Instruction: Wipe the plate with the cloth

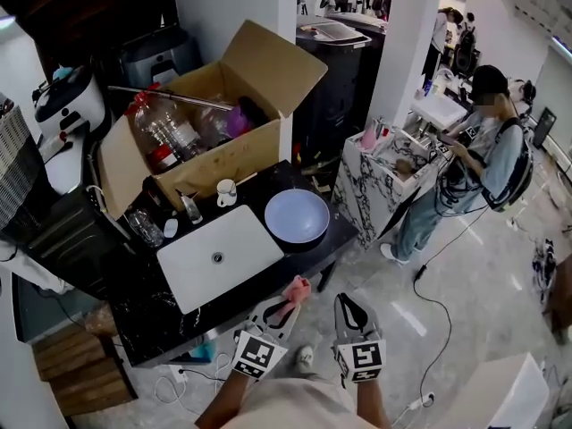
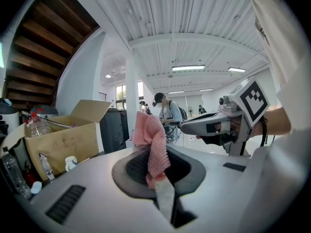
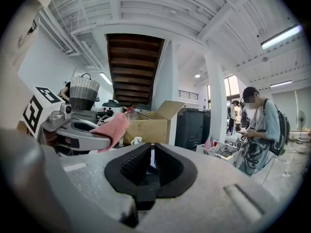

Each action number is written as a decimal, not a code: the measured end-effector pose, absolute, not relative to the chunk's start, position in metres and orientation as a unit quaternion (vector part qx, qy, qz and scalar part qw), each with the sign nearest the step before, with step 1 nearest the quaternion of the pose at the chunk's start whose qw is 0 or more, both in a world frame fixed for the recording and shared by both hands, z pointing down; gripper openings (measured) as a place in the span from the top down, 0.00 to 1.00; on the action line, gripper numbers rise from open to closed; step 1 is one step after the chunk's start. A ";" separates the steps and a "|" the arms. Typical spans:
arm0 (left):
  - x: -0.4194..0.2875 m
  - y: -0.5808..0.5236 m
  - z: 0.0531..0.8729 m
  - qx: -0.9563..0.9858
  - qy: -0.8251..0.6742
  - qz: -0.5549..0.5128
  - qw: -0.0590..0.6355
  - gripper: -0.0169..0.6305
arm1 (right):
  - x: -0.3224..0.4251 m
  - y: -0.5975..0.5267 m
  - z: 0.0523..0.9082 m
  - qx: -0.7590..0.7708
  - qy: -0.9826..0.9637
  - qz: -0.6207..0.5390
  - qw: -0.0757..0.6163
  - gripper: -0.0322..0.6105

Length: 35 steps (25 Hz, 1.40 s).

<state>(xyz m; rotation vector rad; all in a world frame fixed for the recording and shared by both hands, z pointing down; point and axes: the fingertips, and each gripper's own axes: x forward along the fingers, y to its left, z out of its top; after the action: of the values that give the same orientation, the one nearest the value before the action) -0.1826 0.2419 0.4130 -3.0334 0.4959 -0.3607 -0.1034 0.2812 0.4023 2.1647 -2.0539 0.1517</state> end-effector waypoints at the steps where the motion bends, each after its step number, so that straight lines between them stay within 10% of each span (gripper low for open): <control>1: -0.176 0.238 0.413 -0.980 0.162 -0.117 0.024 0.92 | -0.096 0.277 0.402 0.721 -0.687 0.049 0.076 0.91; 35: -0.064 0.149 0.425 -0.964 0.229 -0.137 0.022 0.92 | 0.026 0.181 0.420 0.681 -0.727 0.063 0.060 0.91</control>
<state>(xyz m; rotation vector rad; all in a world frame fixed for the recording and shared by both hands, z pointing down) -0.0642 0.1486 0.4249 -2.9857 0.7092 -0.4232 0.0261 0.1806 0.4204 2.0617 -2.2008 0.1900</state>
